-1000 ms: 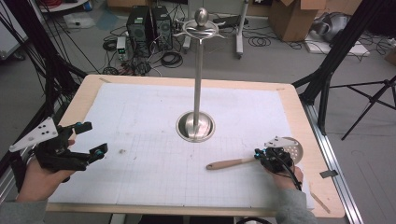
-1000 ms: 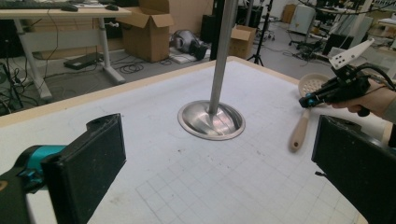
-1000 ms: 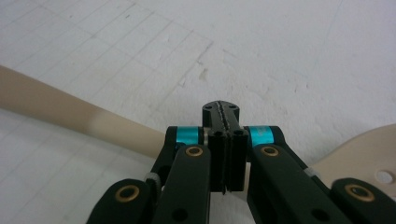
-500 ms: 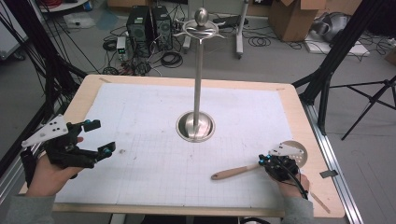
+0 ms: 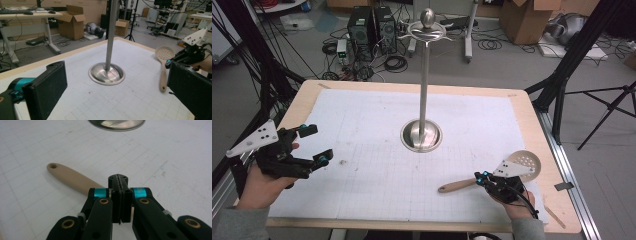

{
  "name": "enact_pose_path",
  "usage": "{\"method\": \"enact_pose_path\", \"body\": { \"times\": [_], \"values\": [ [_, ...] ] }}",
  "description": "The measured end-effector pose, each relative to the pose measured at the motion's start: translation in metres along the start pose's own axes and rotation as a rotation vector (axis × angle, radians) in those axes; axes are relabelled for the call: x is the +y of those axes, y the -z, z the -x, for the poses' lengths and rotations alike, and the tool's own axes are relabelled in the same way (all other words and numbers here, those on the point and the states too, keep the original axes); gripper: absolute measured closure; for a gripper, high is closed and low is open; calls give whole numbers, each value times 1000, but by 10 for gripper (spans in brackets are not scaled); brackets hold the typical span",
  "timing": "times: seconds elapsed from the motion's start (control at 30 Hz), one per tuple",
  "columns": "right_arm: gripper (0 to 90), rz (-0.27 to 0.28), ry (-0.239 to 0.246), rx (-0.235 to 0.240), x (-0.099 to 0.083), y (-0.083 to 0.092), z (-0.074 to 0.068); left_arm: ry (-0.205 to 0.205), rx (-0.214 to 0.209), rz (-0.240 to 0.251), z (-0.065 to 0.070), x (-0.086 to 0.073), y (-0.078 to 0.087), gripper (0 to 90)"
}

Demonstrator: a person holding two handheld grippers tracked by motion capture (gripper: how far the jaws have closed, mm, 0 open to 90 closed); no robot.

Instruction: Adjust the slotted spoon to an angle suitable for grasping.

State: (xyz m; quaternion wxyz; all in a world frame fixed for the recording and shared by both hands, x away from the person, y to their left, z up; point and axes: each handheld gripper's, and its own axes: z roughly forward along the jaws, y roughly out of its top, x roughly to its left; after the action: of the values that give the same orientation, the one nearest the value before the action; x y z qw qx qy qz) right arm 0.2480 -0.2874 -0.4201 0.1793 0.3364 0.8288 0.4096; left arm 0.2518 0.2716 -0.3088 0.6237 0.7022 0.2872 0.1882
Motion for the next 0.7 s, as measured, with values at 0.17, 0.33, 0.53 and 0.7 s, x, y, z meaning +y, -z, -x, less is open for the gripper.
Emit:
{"method": "enact_pose_path", "body": {
  "times": [0.17, 0.33, 0.53, 0.7],
  "values": [
    [900, -7, 46, 84, -2, -1, -11, 7, -2, -1, -2, 0, 2, 32],
    [900, -39, 89, 146, -3, -7, -18, 6, 3, 0, -2, 1, 3, 32],
    [900, -77, 134, 199, -1, -20, -28, 11, 6, -3, -1, 0, 1, 32],
    [900, -99, 158, 205, 3, -30, -35, 8, 7, -10, 0, -1, 1, 32]
  ]
}}
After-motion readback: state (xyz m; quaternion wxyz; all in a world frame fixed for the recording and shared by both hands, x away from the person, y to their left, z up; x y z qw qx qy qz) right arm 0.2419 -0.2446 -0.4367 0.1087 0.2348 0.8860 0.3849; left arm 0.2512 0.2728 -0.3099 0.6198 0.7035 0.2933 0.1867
